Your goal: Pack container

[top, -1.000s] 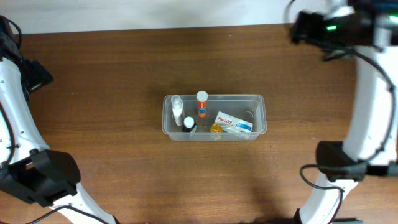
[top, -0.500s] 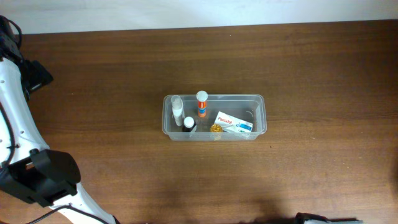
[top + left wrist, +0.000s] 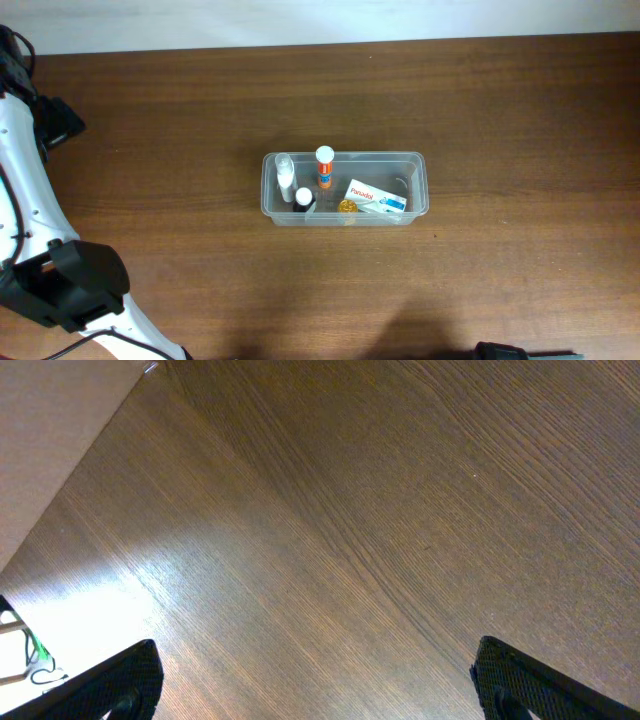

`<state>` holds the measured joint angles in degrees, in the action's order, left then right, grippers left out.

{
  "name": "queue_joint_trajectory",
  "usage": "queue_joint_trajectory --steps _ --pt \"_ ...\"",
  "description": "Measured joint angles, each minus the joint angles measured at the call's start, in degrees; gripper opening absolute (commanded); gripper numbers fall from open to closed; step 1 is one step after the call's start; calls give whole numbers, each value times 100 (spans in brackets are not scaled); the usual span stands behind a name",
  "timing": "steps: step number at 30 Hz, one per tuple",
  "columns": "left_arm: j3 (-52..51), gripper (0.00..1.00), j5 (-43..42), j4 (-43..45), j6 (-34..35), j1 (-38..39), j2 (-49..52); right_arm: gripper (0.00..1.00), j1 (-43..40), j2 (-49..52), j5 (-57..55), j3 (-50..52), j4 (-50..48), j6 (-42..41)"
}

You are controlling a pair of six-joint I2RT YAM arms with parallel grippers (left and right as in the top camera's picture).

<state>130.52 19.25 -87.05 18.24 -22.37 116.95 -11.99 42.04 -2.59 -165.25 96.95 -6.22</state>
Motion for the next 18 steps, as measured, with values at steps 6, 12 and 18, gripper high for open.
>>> queue_joint_trajectory --steps 6,12,18 --pt "0 99 0 0 0 0 0 98 0 -31 -26 17 2 4" --pt "0 99 0 0 0 0 0 98 2 -66 -44 20 2 2" --pt "0 99 0 0 0 0 0 98 0 -66 92 20 2 2"
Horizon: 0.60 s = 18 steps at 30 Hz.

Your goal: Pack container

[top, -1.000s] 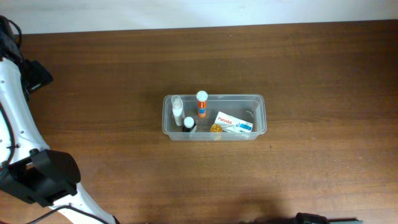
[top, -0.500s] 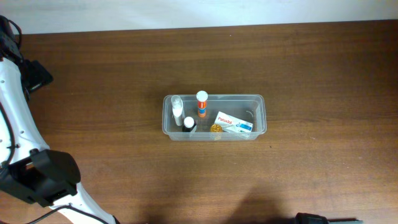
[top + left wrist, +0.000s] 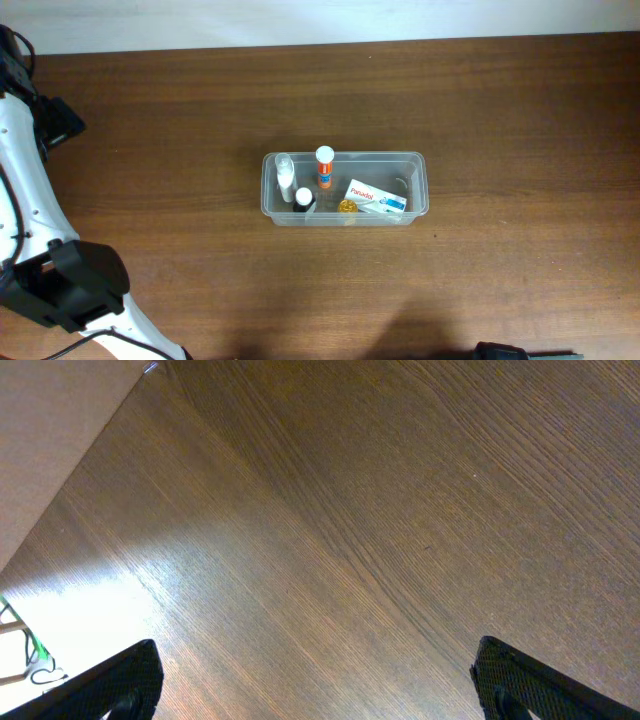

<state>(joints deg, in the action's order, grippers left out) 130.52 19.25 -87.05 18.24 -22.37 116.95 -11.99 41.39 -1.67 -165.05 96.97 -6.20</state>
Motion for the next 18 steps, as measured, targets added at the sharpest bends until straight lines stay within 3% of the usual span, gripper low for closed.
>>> queue_joint_trajectory --steps 18 --pt "0 99 0 0 0 0 0 98 2 -4 175 0 0 24"
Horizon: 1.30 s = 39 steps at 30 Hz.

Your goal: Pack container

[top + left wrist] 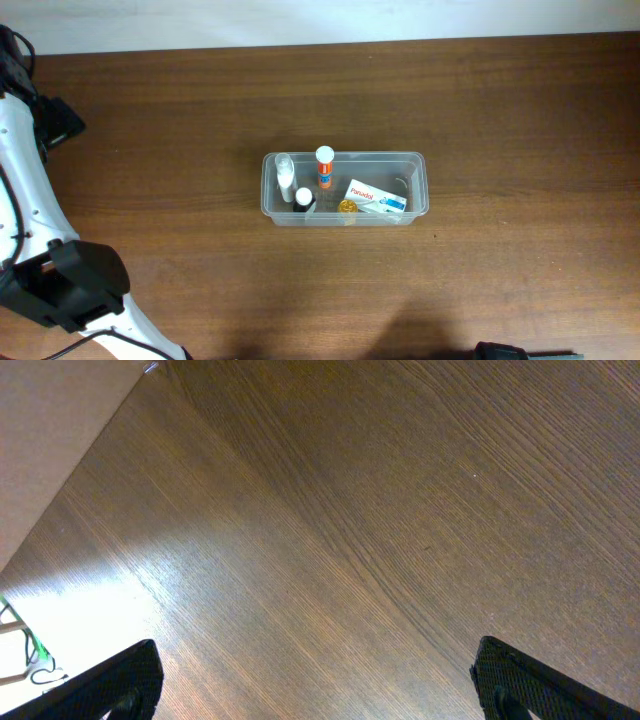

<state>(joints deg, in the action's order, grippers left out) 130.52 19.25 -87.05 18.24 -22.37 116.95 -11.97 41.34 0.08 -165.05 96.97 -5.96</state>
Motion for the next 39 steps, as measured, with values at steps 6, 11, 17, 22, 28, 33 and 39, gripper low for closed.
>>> queue_joint_trajectory --steps 6,11,17,22,28,33,39 --pt "0 99 0 0 0 0 0 98 52 -63 127 116 0 214" --pt "0 99 0 0 0 0 0 98 164 -413 225 540 0 428" --pt "0 100 0 0 0 0 0 98 190 -1113 260 1279 -2 507" --pt "0 99 0 0 0 0 0 98 190 -1635 260 1937 0 516" --pt "0 99 0 0 0 0 0 98 190 -2345 260 3008 -33 516" --pt "0 100 0 0 0 0 0 98 190 -2977 260 3917 -531 520" --pt "0 99 -2 0 0 0 0 98 190 -3598 258 5110 -1045 535"
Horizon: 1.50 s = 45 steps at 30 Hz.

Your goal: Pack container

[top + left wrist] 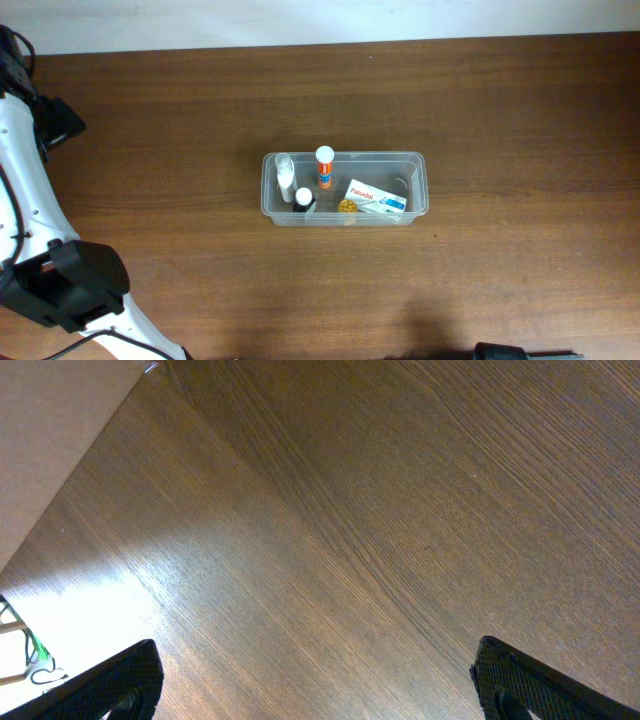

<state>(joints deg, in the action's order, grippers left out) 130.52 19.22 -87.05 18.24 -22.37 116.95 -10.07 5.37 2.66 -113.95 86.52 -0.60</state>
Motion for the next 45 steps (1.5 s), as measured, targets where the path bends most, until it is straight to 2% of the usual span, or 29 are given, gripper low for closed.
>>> queue_joint_trajectory --steps 8,14,21,28,34,39,45 --pt "0 99 2 0 0 0 0 98 0 -444 0 1434 -758 33" --pt "0 99 0 0 0 0 0 98 0 -446 0 2673 -1880 39" --pt "0 99 2 0 0 0 0 98 0 -450 0 5154 -4048 46" --pt "0 99 0 -2 0 0 0 98 0 -442 0 7591 -7224 61" --pt "0 99 0 -2 0 0 0 98 0 -442 0 9173 -9206 61" --pt "0 99 0 0 0 0 0 98 0 -446 7 10249 -10203 59" --pt "0 99 0 0 0 0 0 98 0 -446 46 10944 -10664 59"
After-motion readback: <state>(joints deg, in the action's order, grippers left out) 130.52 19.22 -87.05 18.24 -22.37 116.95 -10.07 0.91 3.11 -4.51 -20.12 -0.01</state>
